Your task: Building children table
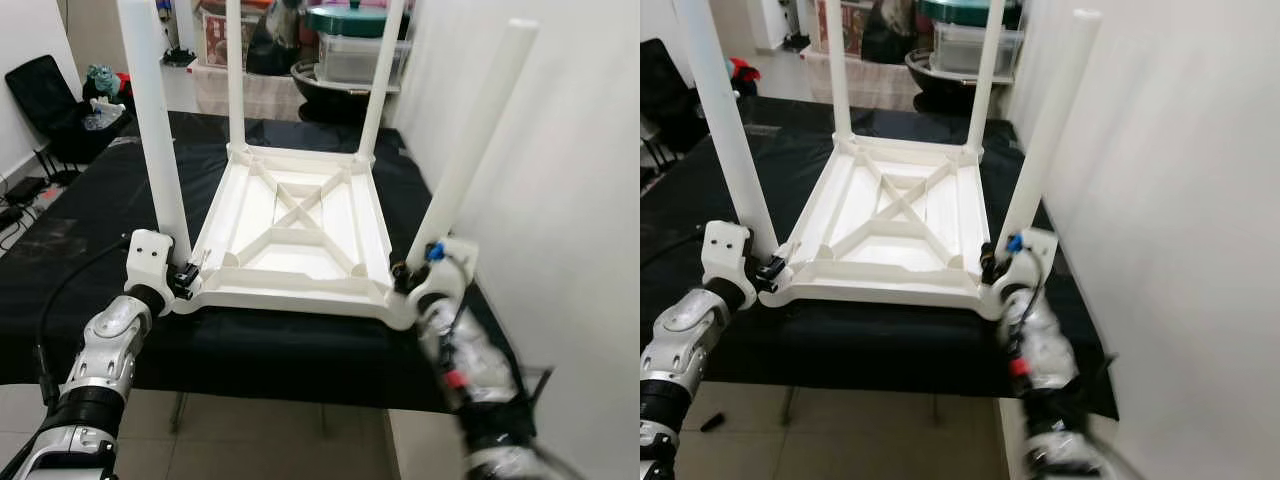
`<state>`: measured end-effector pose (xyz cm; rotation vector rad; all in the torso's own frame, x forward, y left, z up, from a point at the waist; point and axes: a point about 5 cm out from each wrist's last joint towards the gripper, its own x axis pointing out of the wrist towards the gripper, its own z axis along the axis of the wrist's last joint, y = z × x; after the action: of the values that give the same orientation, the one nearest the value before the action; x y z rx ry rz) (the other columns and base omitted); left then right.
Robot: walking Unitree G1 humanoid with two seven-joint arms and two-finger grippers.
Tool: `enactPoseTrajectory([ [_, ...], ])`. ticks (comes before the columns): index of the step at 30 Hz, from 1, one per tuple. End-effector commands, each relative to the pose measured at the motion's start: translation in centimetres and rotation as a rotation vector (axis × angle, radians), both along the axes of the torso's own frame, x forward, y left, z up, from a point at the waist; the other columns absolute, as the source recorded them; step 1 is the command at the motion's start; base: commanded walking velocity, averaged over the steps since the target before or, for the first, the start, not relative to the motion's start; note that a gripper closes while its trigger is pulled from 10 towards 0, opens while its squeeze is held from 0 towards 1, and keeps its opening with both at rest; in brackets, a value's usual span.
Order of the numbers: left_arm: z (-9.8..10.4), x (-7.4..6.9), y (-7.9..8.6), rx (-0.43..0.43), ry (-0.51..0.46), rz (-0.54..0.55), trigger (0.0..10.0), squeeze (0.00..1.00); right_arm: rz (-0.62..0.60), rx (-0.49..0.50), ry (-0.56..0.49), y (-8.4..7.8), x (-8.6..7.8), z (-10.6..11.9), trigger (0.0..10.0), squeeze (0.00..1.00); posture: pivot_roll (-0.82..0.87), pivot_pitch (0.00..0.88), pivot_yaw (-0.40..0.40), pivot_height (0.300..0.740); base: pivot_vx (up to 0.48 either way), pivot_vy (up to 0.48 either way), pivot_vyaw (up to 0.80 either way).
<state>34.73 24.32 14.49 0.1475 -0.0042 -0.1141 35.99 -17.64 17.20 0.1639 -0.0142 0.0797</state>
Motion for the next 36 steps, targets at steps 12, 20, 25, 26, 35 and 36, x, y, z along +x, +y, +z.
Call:
enactPoseTrajectory([
  [12,-0.4,-0.5,1.5,0.03,0.017,0.057,10.0,0.0,0.053,-0.157,-0.048,-4.8,0.6,1.8,0.0,0.0,0.1,0.0,-0.119,0.74,0.0,0.0,0.0],
  [20,-0.6,-0.5,1.1,0.035,0.023,0.047,10.0,0.0,-0.999,0.149,0.257,-8.8,-2.2,-3.5,0.0,0.0,0.09,0.0,-0.103,0.74,0.0,0.0,0.0],
  [25,-0.4,-0.2,0.7,0.032,0.022,0.031,10.0,0.0,-0.791,0.25,0.3,-0.7,-1.9,-4.2,0.0,0.0,0.08,0.0,-0.095,0.74,0.0,0.0,0.0],
  [26,-0.3,-0.1,0.7,0.032,0.023,0.03,10.0,0.0,-0.642,0.234,0.301,1.9,-1.5,-3.8,0.0,0.0,0.08,0.0,-0.093,0.74,0.0,0.0,0.0],
  [35,-0.8,-0.5,0.7,0.022,0.03,0.035,10.0,0.0,-0.215,0.08,0.076,2.5,-0.6,-0.9,10.0,0.76,0.08,0.0,-0.107,0.74,0.0,0.0,0.0],
  [36,-0.8,-0.5,0.7,0.022,0.03,0.035,10.0,0.0,-0.215,0.08,0.076,2.5,-0.6,-0.9,10.0,0.76,0.08,0.0,-0.107,0.74,0.0,0.0,0.0],
])
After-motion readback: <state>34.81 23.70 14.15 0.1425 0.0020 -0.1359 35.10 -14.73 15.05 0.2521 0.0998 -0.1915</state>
